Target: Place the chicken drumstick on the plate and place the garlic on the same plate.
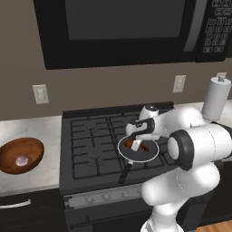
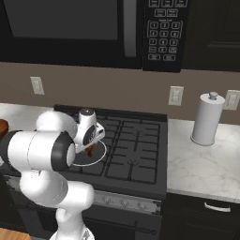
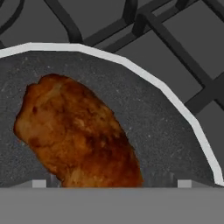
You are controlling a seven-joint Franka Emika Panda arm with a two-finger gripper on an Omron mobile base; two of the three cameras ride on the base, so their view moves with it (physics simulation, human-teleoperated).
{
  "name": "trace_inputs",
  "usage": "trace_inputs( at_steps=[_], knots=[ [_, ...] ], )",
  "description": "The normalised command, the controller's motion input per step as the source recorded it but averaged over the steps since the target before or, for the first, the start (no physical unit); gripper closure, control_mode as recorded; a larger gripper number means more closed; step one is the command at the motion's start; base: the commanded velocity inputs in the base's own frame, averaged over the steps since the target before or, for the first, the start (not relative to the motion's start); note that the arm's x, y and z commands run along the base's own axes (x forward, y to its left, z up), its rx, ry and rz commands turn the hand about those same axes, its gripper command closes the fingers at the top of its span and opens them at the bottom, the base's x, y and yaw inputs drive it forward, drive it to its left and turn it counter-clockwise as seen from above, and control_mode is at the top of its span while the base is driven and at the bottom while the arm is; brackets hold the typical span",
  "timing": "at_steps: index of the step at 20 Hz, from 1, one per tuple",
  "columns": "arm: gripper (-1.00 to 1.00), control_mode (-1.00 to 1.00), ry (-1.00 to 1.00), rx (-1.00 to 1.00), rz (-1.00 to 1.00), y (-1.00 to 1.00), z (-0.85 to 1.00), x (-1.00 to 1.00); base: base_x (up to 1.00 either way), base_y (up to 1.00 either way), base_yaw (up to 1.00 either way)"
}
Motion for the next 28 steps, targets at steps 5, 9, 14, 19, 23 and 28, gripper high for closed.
trace_inputs(
  at_steps=[5, 9, 14, 19, 23, 28],
  knots=[
    [1.0, -1.0, 0.02, -0.04, 0.04, 0.1, -0.56, 0.0, 0.0, 0.0, 0.0],
    [1.0, -1.0, 0.0, 0.01, 0.01, 0.03, -0.37, -0.08, 0.0, 0.0, 0.0],
    [1.0, -1.0, -0.14, 0.05, -0.02, -0.03, -0.01, -0.49, 0.0, 0.0, 0.0],
    [1.0, -1.0, -0.17, 0.06, -0.01, -0.06, 0.25, -0.39, 0.0, 0.0, 0.0],
    [1.0, -1.0, -0.01, 0.06, 0.0, -0.19, 0.63, 0.0, 0.0, 0.0, 0.0],
    [1.0, -1.0, 0.0, 0.01, -0.03, -0.34, 0.77, 0.0, 0.0, 0.0, 0.0]
  ],
)
